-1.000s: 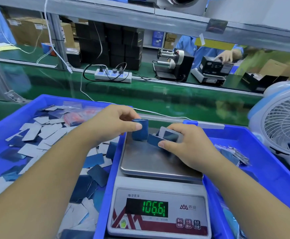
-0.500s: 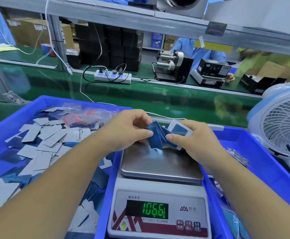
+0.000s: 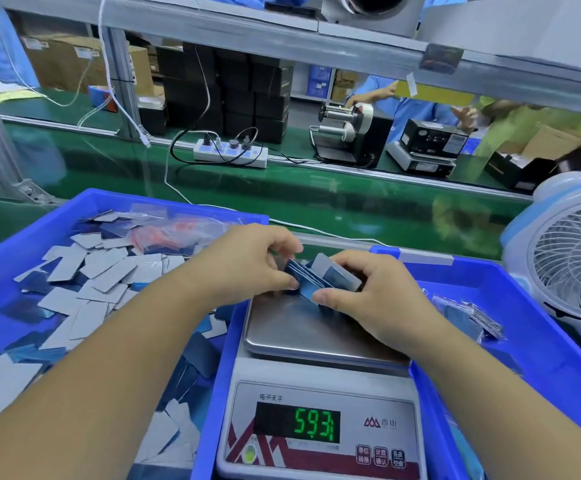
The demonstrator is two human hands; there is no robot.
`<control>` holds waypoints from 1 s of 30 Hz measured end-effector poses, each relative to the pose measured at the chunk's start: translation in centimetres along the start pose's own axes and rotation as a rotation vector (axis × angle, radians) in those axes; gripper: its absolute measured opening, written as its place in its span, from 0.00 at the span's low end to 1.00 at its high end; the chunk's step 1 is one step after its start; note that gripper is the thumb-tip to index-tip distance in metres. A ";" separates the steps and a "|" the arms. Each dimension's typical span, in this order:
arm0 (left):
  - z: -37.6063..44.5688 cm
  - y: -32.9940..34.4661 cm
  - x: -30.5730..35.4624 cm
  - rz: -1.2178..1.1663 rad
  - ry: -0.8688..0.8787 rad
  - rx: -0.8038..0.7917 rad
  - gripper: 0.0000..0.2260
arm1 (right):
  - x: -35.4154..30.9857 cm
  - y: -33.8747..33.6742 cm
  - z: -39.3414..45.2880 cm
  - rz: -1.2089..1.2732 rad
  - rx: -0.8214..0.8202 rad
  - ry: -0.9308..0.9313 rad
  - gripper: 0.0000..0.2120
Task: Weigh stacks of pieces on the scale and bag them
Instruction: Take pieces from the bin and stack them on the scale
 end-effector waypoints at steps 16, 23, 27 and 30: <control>0.0 2.1 0.9 0.088 0.077 -0.080 0.04 | -0.8 -2.2 -0.1 0.074 0.098 -0.010 0.07; 0.3 1.8 0.8 0.080 0.049 -0.081 0.07 | -1.3 -5.2 -0.6 0.295 0.387 -0.053 0.07; 0.4 1.9 0.5 -0.016 0.047 -0.076 0.08 | 0.5 -5.1 -0.4 0.120 0.411 0.043 0.10; 0.5 1.9 0.1 -0.084 0.015 -0.055 0.18 | 1.7 -2.4 0.1 -0.078 0.172 0.130 0.08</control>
Point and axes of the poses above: each hand's wrist, its own z-axis towards the middle knuckle, its own y-axis out of the palm, x = y × z, the point moved 8 cm from there along z, towards the middle knuckle, and after that the axes turned 5 degrees about -y, right-handed, at the moved point
